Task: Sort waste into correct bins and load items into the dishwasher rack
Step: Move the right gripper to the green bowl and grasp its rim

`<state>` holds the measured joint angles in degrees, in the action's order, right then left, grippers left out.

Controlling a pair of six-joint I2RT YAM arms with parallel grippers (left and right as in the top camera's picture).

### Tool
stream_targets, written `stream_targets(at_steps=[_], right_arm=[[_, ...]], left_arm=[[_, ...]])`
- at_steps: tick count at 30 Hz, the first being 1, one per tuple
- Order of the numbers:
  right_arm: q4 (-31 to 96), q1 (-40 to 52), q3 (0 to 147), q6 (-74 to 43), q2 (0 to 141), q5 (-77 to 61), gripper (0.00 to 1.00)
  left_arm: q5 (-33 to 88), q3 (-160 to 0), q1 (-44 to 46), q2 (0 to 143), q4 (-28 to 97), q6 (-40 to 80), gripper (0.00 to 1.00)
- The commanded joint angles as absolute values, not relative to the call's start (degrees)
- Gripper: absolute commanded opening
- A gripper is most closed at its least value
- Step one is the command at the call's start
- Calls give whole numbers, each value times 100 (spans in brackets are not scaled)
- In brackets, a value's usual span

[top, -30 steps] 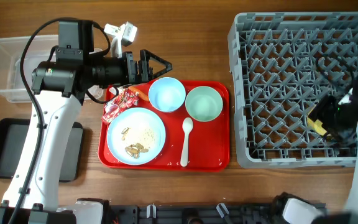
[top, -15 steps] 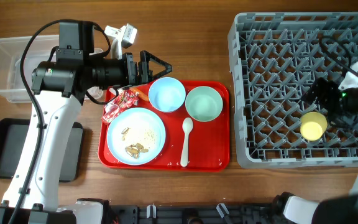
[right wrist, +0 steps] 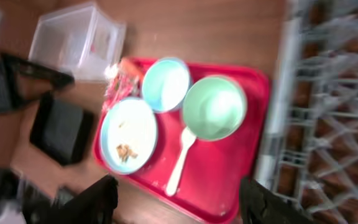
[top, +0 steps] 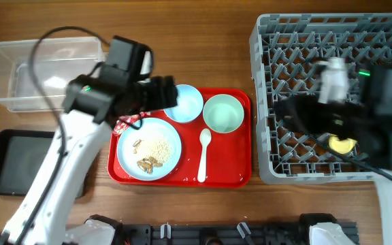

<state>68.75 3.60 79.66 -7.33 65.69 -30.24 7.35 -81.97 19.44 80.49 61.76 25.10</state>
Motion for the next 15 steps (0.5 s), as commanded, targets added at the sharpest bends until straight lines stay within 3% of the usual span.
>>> stream_targets(at_steps=[1,4,5,8,15], right_arm=[[6486,1837,8014,-2010,7332,-1452,67],[6182,2602,8014,-2696,8477,-622,68],[6147,2652,8014,-2860,8772,-519,58],[5951,2628,8014,-3111,9935,-257,47],[5655,2613,8014,-3253,10936,106,46]], left_arm=[[-141,-8221,1197,6987,6158,3074,100],[-145,-8221,255,6213,6204,3068,100],[-145,-8221,-8,6034,6248,3068,100],[-143,-8219,-666,5642,6401,3048,100],[-139,-8219,-768,5579,6416,3050,100]])
